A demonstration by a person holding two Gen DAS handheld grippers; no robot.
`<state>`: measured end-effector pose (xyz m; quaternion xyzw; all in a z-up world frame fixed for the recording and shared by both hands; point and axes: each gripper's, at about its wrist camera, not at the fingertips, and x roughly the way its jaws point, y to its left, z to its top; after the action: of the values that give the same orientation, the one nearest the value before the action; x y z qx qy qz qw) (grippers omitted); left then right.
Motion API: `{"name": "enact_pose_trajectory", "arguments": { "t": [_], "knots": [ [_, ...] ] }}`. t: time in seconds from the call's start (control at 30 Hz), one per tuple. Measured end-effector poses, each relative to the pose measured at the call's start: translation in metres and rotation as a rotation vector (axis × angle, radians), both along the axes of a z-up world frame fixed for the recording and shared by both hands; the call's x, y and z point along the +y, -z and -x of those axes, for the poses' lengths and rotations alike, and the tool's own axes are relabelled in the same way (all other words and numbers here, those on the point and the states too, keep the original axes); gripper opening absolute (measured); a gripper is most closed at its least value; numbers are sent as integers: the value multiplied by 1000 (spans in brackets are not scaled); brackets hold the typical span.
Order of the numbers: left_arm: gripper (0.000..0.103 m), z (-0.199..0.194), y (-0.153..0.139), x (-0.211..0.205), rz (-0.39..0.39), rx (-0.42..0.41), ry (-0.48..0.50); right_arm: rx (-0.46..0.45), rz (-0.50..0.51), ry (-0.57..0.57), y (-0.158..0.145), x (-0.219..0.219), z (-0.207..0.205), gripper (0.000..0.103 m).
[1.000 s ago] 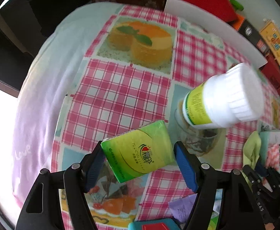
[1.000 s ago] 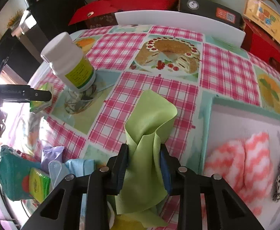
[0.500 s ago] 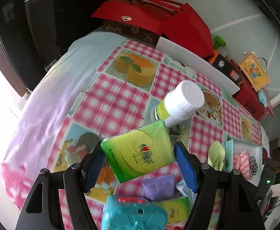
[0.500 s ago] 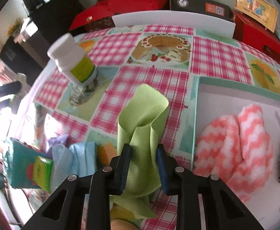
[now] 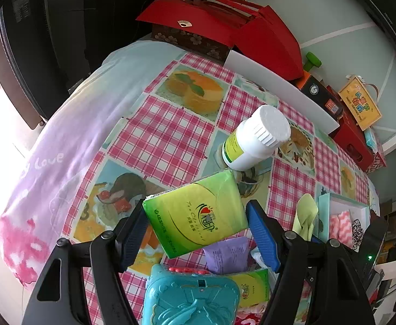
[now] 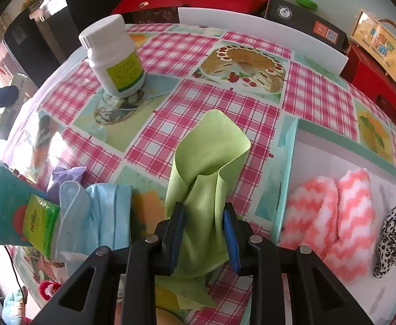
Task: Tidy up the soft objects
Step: 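Grasp the green tissue pack with the left tool while the right tool lifts the green cloth, then carry cloth and tissue pack into the tray and open both tools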
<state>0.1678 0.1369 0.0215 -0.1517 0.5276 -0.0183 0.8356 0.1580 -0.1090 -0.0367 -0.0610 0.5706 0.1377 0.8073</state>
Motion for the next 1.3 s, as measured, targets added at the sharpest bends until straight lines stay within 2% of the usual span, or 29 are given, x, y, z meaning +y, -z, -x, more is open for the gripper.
{"name": "enact_pose_trajectory", "arguments": {
  "t": [0.07, 0.2, 0.27, 0.37, 0.6, 0.83, 1.07, 1.3],
  "knots": [
    [73, 1, 1, 0, 5, -1, 2, -2, 10, -9, -1, 2, 1, 26],
    [73, 2, 4, -1, 16, -4, 8, -3, -22, -36, -5, 4, 5, 10],
    [73, 3, 4, -2, 21, -7, 9, -10, -36, -54, -7, 7, 8, 8],
    [73, 4, 4, -2, 37, -12, 9, 4, -83, -56, -7, 6, 11, 8],
    [73, 10, 0, -6, 47, -26, 14, 35, -284, 9, -13, -16, 14, 7],
    [73, 15, -15, -21, 42, -66, 34, -41, -390, 58, -42, -37, 22, 7],
    [73, 20, -44, -60, 30, -138, 94, -177, -431, 143, -83, -76, 29, 7],
    [73, 20, -53, -120, 34, -158, 191, -260, -354, 282, -108, -134, 39, 7]
  ]
}}
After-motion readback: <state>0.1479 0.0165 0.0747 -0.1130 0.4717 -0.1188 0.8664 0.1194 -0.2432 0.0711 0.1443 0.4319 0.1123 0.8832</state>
